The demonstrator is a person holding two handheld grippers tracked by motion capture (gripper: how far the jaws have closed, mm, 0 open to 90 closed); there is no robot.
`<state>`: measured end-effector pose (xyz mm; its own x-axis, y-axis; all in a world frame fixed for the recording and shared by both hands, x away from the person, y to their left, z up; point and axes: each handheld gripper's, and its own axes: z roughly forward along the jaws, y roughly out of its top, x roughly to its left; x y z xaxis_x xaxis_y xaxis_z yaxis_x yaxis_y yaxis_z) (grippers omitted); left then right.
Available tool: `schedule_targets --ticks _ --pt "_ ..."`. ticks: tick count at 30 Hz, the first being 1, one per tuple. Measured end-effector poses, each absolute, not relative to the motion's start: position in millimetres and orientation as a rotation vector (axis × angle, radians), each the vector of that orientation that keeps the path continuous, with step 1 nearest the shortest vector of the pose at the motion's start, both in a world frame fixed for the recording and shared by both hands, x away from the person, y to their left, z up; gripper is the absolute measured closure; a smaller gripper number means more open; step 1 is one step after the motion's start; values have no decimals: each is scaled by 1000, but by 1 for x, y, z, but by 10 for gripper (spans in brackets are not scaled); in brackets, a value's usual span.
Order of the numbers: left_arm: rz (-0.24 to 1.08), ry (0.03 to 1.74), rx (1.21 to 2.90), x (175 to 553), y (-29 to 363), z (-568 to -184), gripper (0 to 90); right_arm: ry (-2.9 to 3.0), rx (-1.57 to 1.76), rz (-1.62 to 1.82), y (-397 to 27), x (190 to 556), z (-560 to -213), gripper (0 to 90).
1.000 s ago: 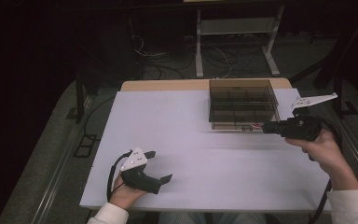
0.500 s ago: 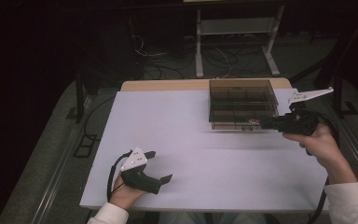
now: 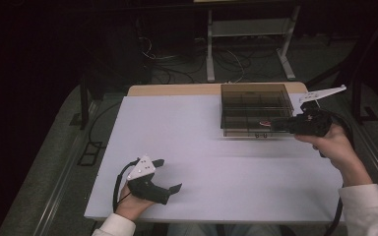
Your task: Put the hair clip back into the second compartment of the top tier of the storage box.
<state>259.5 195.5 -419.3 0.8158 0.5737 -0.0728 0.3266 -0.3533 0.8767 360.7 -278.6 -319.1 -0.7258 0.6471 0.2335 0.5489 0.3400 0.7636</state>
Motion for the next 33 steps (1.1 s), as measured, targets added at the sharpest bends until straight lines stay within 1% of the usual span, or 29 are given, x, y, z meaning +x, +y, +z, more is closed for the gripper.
schedule_targets --ticks 14,33 --pt "300 670 1969 260 196 -419 0 2491 1120 1313 -274 372 -318 747" --pt "300 669 1971 260 196 -420 0 2506 1159 1263 -273 391 -333 747"
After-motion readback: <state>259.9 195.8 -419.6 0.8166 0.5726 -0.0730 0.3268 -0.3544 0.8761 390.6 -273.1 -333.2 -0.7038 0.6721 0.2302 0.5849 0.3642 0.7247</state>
